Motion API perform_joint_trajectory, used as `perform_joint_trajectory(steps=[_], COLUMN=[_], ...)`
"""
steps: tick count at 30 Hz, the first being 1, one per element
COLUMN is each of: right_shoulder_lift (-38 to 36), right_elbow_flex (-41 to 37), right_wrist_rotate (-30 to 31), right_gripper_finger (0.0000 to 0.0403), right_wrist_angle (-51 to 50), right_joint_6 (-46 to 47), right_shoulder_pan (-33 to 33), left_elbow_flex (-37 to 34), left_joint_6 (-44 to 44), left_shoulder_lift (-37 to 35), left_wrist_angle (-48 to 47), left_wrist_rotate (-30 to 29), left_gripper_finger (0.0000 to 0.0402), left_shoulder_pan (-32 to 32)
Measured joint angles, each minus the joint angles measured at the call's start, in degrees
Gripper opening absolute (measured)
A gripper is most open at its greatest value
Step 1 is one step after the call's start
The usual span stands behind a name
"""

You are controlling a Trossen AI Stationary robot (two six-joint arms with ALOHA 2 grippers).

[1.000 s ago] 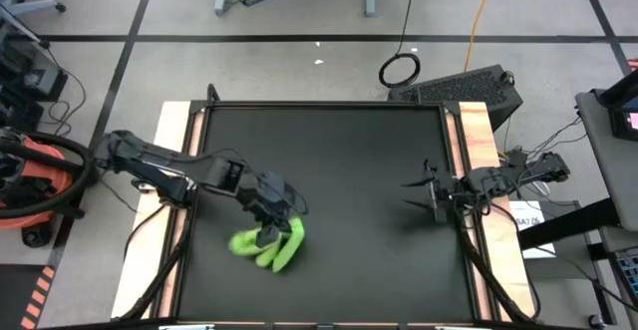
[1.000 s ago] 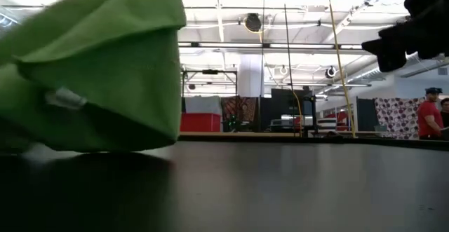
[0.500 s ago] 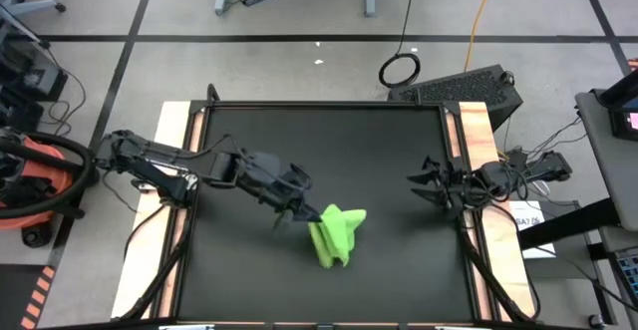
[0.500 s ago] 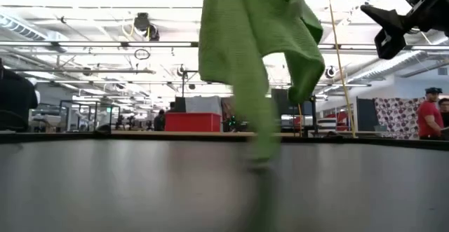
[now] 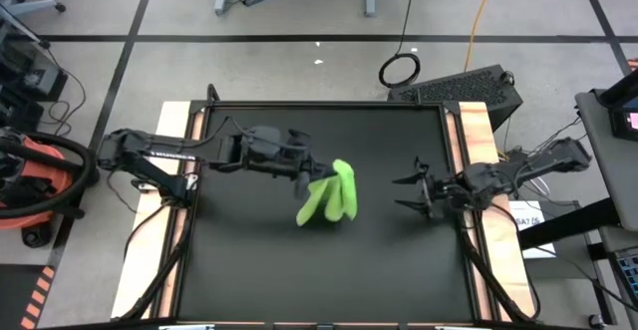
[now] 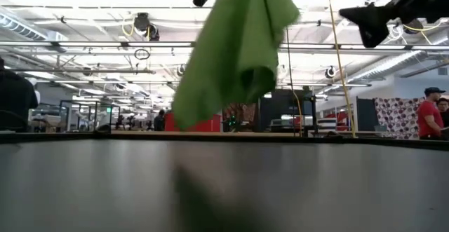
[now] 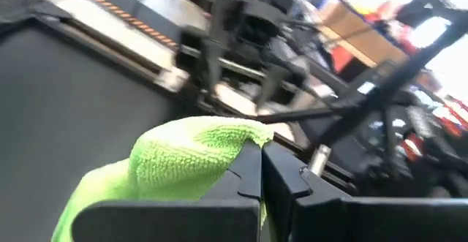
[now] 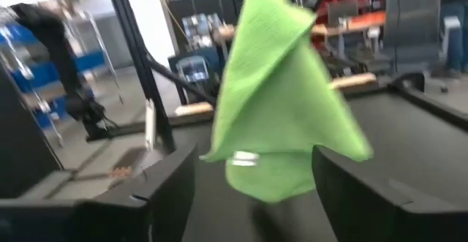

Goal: Roll towel
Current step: Roll the green microfiber towel

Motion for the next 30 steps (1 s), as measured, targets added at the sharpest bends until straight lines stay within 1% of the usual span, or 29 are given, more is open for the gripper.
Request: perform_joint_trajectory(steps=[2, 4, 6, 9, 11, 15, 21, 25, 30], right_shoulder_lift=[4.29, 8.52, 12.21, 17.20, 19.66, 24.66, 30.72, 32.00, 31.95], right_elbow_flex=[1.57, 2.78, 3.90, 5.04, 5.22, 6.48, 8.30, 9.31, 10.55], right_wrist_rotate=[0.08, 0.29, 0.60, 1.82, 1.36, -2.95, -2.70, -2.66, -3.17], right_gripper_finger=[0.0268, 0.0269, 0.0265, 0.0257, 0.0251, 0.0244, 0.0229, 0.0197, 0.0127], right_wrist_angle=[0.04, 0.73, 3.41, 7.71, 9.95, 12.88, 12.57, 12.77, 11.53], right_joint_6=[0.91, 1.97, 2.24, 2.33, 2.38, 3.79, 6.81, 8.72, 8.55], right_shoulder_pan=[-0.52, -1.23, -2.18, -3.59, -4.69, -5.90, -6.34, -6.64, -6.61], left_elbow_flex=[0.02, 0.00, 0.05, -0.02, 0.20, 1.50, 3.13, 3.13, 3.13], left_joint_6=[0.02, 0.44, 1.21, 1.56, 2.65, 5.46, 8.79, 9.70, 10.66], left_shoulder_lift=[1.13, 1.54, 2.86, 3.43, 4.34, 5.46, 5.67, 5.51, 5.41], left_wrist_angle=[2.38, 2.74, 5.79, 5.77, 6.81, 6.32, 6.60, 3.43, -1.34], left_wrist_rotate=[-1.24, -1.39, -1.54, -1.59, -1.65, -1.78, -1.78, -1.76, -1.76], left_gripper_finger=[0.0000, 0.0000, 0.0000, 0.0000, 0.0000, 0.0000, 0.0000, 0.0000, 0.0000], left_shoulder_pan=[0.69, 1.31, 1.73, 2.08, 2.04, 1.99, 2.04, 2.02, 1.91])
